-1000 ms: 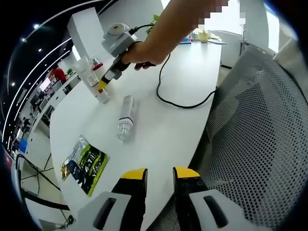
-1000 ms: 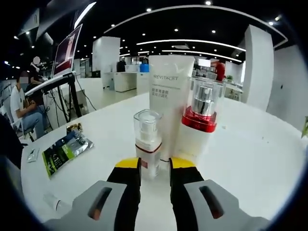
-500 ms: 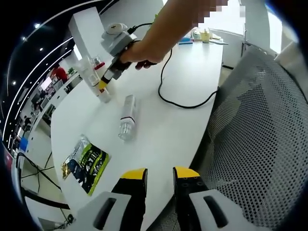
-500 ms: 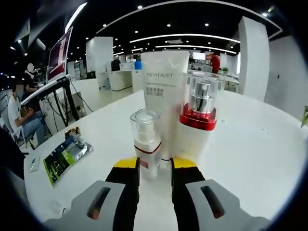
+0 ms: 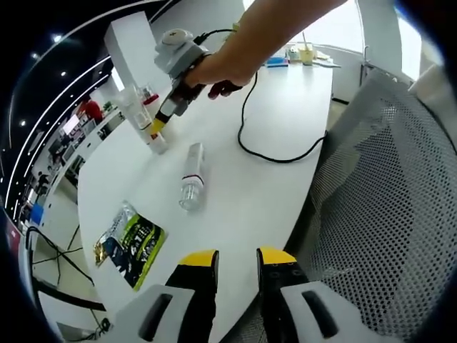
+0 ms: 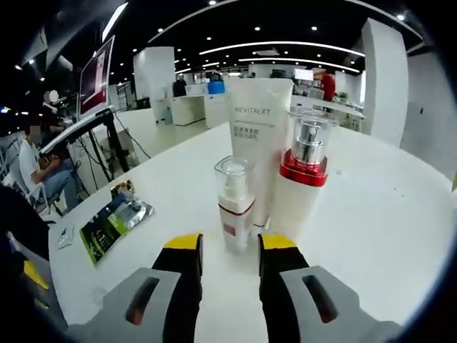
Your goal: Arrange the skincare products in the storage area until every visible bottle or jar stands upright without overlapping.
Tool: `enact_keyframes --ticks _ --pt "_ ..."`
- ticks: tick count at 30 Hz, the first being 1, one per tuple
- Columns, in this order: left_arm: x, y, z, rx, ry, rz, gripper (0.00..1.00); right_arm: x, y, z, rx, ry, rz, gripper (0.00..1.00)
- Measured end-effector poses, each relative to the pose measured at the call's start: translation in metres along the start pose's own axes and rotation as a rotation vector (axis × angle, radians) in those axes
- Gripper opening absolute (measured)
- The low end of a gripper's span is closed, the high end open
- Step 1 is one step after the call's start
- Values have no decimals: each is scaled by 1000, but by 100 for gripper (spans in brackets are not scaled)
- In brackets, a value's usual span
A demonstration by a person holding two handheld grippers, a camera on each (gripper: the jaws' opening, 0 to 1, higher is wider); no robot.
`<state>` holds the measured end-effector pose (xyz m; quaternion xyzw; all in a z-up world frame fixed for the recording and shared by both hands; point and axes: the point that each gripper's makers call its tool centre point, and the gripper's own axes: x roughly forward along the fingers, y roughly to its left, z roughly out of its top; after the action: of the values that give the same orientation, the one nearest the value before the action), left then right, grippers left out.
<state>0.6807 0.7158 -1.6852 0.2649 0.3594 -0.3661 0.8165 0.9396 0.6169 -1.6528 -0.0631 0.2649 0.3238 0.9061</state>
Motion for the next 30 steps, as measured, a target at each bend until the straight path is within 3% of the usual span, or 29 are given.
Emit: enact_keyframes --ticks 7,9,13,17,22,27,30 --pt "-1 -2 3 -2 -17 -8 22 -19 47 -20 14 128 258 32" --pt "0 -3 3 7 -15 -10 22 -23 53 -22 -49 145 287 37" --pt "-1 -3 3 16 -14 -7 22 -31 69 -30 -135 204 354 39" --pt "-2 -4 5 26 -25 -11 22 -37 92 -46 -230 300 462 46" --pt "-2 -3 7 30 -35 -9 22 -38 101 -68 -461 425 519 45" --pt "-3 -2 7 25 -40 -3 22 -33 102 -88 -747 552 556 43" --pt "-3 -1 8 28 -44 1 22 -27 100 -98 -850 611 572 38"
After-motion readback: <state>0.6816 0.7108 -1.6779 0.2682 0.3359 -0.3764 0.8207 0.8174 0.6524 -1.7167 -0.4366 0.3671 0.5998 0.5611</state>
